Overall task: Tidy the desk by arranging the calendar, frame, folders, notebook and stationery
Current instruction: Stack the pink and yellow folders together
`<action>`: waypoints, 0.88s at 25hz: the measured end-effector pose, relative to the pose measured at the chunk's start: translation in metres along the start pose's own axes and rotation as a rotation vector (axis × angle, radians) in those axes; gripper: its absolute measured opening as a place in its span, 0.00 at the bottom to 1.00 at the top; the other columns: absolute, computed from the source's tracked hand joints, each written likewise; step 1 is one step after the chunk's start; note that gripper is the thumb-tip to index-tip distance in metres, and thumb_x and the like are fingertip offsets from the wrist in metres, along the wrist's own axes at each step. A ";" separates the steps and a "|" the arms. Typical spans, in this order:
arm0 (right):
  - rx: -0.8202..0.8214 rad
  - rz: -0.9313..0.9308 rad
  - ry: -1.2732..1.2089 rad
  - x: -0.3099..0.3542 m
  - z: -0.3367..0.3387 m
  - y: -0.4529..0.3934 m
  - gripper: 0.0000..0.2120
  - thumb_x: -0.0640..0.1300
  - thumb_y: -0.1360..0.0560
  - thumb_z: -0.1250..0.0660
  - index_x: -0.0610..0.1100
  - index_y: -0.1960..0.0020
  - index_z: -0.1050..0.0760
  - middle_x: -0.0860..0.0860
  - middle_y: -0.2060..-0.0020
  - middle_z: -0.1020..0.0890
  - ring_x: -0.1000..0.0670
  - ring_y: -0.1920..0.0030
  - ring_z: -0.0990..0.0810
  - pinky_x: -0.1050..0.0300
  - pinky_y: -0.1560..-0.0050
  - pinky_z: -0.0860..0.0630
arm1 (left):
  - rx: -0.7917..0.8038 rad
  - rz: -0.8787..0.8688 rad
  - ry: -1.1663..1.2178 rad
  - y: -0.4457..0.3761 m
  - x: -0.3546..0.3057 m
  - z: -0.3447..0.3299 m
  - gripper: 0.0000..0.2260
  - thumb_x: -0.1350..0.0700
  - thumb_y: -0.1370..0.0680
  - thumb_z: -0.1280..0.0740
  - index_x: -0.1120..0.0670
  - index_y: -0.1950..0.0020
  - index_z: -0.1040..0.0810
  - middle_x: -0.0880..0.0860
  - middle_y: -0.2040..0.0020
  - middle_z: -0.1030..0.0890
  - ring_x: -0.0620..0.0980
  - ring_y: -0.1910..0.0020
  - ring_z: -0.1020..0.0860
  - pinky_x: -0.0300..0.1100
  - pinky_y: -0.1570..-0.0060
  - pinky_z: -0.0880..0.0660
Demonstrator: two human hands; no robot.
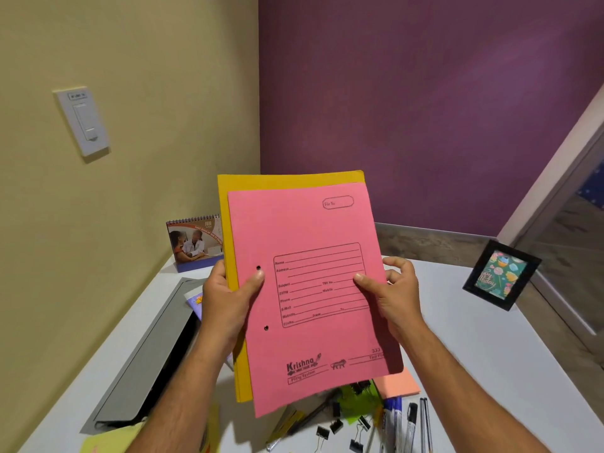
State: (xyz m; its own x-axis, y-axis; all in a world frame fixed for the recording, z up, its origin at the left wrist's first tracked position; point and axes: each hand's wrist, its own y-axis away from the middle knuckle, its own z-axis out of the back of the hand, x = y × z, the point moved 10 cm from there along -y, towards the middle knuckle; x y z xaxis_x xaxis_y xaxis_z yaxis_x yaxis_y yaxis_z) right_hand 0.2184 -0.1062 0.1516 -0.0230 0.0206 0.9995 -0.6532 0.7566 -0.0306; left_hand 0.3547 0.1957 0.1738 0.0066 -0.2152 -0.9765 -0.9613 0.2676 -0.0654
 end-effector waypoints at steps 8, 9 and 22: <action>0.051 -0.072 -0.013 -0.015 -0.002 0.007 0.15 0.52 0.34 0.21 0.44 0.53 0.16 0.43 0.58 0.13 0.41 0.57 0.15 0.41 0.52 0.17 | -0.062 -0.010 -0.015 -0.002 0.005 -0.001 0.03 0.48 0.22 0.31 0.46 0.51 0.20 0.53 0.52 0.14 0.58 0.51 0.16 0.62 0.50 0.20; 0.086 -0.100 -0.039 -0.017 -0.004 0.009 0.14 0.51 0.31 0.23 0.43 0.51 0.16 0.42 0.56 0.13 0.40 0.57 0.15 0.43 0.53 0.17 | -0.067 -0.008 -0.019 -0.002 0.006 -0.001 0.04 0.47 0.22 0.31 0.45 0.52 0.19 0.54 0.52 0.14 0.59 0.51 0.16 0.62 0.50 0.20; 0.541 -0.345 -0.215 -0.057 0.021 0.035 0.28 0.40 0.35 0.24 0.37 0.36 0.25 0.36 0.42 0.18 0.37 0.47 0.17 0.46 0.51 0.18 | -0.017 0.089 0.013 -0.008 0.030 -0.034 0.10 0.44 0.25 0.30 0.49 0.51 0.17 0.54 0.54 0.14 0.53 0.57 0.17 0.56 0.51 0.19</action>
State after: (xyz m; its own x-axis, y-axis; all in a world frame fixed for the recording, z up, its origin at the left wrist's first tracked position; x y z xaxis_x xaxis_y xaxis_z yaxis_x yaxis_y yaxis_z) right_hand 0.1811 -0.0951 0.0937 0.1409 -0.3361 0.9312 -0.9357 0.2620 0.2362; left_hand 0.3535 0.1549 0.1525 -0.0825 -0.2031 -0.9757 -0.9624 0.2705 0.0250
